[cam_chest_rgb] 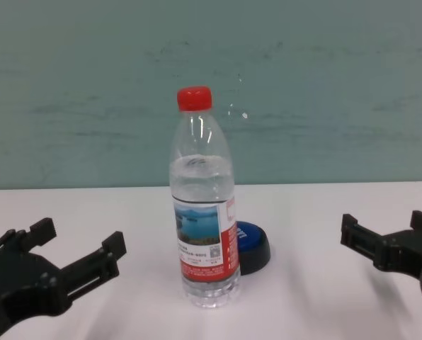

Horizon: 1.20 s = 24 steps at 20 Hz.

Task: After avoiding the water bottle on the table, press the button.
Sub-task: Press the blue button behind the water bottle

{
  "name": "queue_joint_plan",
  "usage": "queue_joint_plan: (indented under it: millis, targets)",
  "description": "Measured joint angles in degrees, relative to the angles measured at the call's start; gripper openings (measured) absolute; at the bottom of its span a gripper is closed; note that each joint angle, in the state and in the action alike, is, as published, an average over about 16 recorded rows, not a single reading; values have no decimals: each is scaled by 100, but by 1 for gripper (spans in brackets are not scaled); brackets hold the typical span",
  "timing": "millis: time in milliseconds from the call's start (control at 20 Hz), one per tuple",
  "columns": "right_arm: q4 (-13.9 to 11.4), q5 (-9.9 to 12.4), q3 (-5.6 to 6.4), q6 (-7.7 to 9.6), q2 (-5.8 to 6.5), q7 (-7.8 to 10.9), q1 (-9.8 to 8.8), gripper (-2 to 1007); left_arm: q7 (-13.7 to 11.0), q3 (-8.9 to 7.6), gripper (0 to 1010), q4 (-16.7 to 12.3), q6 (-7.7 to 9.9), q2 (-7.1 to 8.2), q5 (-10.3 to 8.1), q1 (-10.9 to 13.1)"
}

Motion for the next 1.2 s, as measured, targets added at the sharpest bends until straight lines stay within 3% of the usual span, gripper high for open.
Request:
queue_joint_plan:
  millis: [1200]
  targets:
    - [0,0,0,0,0,0,0,1004,134,240,1010,467,-79,-207,454,-289]
